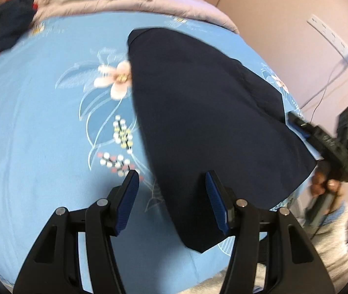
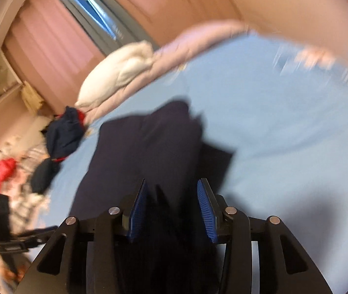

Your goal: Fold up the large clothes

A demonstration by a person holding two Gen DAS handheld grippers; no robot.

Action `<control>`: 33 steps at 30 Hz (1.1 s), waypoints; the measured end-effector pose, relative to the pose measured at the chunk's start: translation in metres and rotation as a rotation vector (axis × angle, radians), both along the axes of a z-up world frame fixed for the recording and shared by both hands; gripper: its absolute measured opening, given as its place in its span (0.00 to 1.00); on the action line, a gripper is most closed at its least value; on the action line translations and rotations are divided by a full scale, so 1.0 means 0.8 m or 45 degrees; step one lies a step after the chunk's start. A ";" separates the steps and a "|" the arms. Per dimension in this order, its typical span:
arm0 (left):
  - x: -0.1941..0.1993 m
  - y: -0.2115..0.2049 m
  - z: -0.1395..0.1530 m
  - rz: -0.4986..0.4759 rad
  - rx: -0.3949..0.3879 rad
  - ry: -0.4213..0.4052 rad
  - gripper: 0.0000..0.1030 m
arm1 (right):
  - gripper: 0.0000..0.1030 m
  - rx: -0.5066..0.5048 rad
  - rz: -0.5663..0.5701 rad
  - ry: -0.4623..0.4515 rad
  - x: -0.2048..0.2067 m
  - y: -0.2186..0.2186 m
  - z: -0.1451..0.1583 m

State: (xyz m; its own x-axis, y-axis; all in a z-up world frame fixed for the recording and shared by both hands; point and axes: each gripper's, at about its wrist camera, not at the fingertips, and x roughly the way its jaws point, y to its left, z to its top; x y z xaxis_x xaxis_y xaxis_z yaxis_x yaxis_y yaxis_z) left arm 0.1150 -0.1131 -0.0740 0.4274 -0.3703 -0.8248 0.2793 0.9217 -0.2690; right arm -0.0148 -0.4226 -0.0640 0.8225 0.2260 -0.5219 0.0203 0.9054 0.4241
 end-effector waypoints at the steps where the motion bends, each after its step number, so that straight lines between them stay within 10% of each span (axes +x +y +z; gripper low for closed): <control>1: 0.000 -0.006 0.001 -0.018 0.017 -0.022 0.54 | 0.42 -0.028 0.009 -0.024 -0.007 0.002 0.006; 8: 0.000 -0.038 0.000 -0.105 0.055 -0.116 0.37 | 0.32 -0.182 0.310 -0.148 -0.055 0.065 0.025; 19: 0.025 -0.056 -0.053 -0.147 0.094 -0.026 0.38 | 0.22 -0.167 0.382 0.135 -0.021 0.073 -0.077; 33: 0.101 -0.026 -0.002 -0.060 -0.104 -0.059 0.37 | 0.22 -0.089 0.314 -0.071 0.013 0.038 0.006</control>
